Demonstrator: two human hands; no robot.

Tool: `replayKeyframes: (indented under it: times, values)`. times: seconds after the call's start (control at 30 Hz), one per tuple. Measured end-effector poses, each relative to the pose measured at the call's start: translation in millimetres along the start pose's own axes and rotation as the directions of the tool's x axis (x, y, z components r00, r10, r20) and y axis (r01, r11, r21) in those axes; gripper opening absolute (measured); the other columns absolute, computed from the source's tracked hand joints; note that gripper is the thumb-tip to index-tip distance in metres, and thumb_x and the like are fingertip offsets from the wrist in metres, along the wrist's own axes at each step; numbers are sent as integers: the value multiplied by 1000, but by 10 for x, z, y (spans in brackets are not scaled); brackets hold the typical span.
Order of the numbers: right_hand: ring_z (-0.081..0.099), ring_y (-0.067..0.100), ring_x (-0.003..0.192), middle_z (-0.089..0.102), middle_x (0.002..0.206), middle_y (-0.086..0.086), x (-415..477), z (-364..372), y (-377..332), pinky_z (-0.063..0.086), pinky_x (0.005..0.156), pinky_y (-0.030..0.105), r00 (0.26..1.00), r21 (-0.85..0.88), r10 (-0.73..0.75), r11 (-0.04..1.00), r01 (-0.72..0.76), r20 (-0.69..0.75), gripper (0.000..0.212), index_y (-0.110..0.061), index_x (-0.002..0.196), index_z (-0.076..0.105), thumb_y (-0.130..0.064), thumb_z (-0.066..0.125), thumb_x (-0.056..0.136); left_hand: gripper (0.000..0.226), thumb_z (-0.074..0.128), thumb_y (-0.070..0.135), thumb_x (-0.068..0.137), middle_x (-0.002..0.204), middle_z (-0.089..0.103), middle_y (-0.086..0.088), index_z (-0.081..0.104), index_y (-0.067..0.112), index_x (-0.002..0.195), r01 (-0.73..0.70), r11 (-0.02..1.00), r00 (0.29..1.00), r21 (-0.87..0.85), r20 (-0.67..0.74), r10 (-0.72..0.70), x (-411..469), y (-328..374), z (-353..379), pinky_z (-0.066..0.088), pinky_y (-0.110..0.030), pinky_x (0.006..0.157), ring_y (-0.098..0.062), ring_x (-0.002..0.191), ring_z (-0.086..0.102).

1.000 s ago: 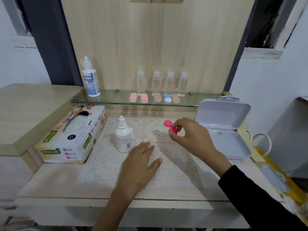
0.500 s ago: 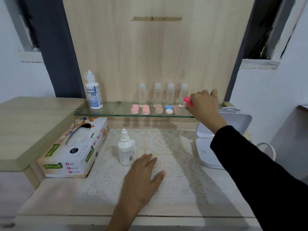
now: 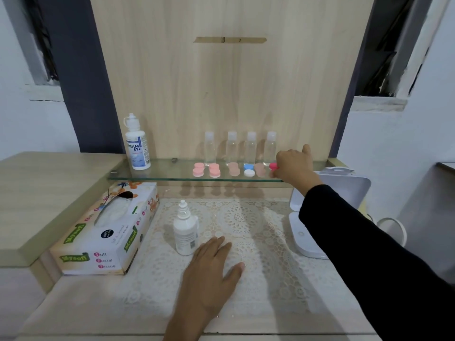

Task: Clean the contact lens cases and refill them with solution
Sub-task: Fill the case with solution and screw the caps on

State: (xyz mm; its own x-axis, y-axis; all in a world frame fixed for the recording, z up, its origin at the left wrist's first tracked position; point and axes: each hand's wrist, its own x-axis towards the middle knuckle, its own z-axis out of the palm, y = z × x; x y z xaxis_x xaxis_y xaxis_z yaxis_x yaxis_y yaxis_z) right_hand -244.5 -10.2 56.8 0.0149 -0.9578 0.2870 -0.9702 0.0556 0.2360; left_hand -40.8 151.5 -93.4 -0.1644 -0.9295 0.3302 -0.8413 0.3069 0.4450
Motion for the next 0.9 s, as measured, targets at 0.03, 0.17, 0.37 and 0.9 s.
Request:
replayKeyframes:
  times: [0.03,0.17,0.37,0.9]
  values:
    - [48,20,73,41,65,-4,5,2,2,24,95,36,1000,7,0,1000,0,0,38,-19,65,37,-37,58,91,68,25,69,88,155,16,19,29,33,146,-4,1000,1000,-1,-7,4,1,6,-6,2,-15,110,2,142,5]
    - [49,20,74,42,65,-4,13,11,5,24,95,37,1000,37,1,999,0,-8,38,-20,65,38,-39,58,91,62,33,63,92,155,17,18,31,32,146,-5,1000,1000,-8,-8,5,2,3,7,4,-15,110,3,141,6]
    - [45,17,65,43,63,-4,18,14,-1,25,93,37,999,51,11,999,-9,-34,41,-19,63,40,-43,58,91,59,35,59,94,155,17,18,30,32,146,1,1000,1000,-1,-5,-1,6,13,2,6,-17,112,1,143,6]
    - [55,22,94,65,91,2,-471,-6,-502,27,78,30,862,431,-111,830,354,-494,21,-16,98,70,-34,67,87,50,43,51,94,151,29,19,41,32,141,-13,999,998,-46,-60,11,-3,49,-19,15,-16,110,2,140,17]
